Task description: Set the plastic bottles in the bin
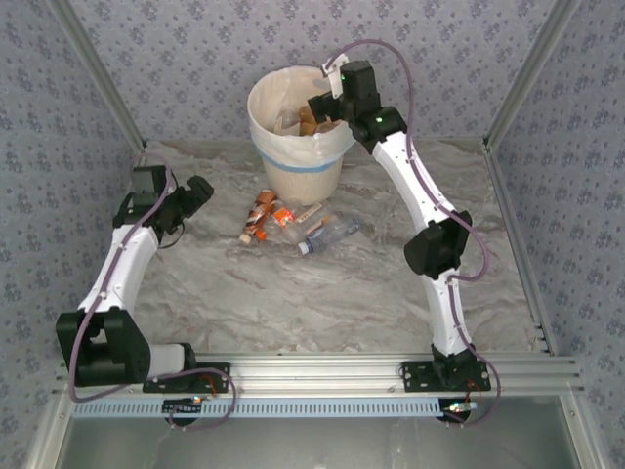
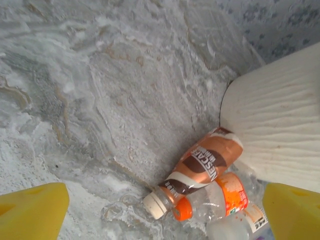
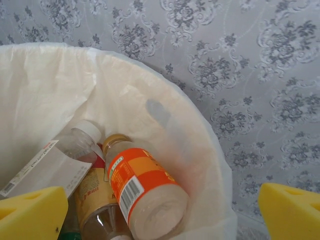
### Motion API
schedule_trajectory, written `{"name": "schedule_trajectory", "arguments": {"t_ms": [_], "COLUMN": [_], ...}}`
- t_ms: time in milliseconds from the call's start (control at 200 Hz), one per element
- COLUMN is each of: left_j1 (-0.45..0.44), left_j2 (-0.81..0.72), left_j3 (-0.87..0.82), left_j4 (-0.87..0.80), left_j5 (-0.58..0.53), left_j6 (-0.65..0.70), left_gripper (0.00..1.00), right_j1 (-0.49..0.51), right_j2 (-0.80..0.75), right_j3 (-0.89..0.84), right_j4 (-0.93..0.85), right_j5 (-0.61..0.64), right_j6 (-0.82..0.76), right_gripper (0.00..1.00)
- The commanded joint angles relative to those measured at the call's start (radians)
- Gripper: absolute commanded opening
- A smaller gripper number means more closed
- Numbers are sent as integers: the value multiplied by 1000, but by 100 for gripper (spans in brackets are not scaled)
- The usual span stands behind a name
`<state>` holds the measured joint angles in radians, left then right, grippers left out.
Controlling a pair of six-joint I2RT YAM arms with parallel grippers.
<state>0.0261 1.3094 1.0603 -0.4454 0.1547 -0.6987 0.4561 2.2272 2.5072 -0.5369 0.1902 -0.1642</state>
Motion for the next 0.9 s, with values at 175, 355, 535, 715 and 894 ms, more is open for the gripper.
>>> {"name": "schedule_trajectory", "arguments": {"t_ms": [175,355,535,715,894], "left_j1": [1,-19,-69,-130,-186], "left_j2": [80,128,191,270,353], "left_j3": [44,51,79,120,170], "left_j4": [3,1,-4,3,19], "left_j5": [118,120,110,94,92], "left_j6": [78,114,174,214,279], "left_gripper": [100,99,99,100,100], "right_j1": [-1,3,1,0,-11], "right_j2": [-175,-325,-512,-694,-859], "right_j3": [-142,-374,-661,-932,-1176], "right_j4": [21,138,259,303,315], "right_j5": [-38,-74,-93,-126,-35], "right_j6": [146,191,254,272,375], "right_gripper": [100,100,100,100,100]}}
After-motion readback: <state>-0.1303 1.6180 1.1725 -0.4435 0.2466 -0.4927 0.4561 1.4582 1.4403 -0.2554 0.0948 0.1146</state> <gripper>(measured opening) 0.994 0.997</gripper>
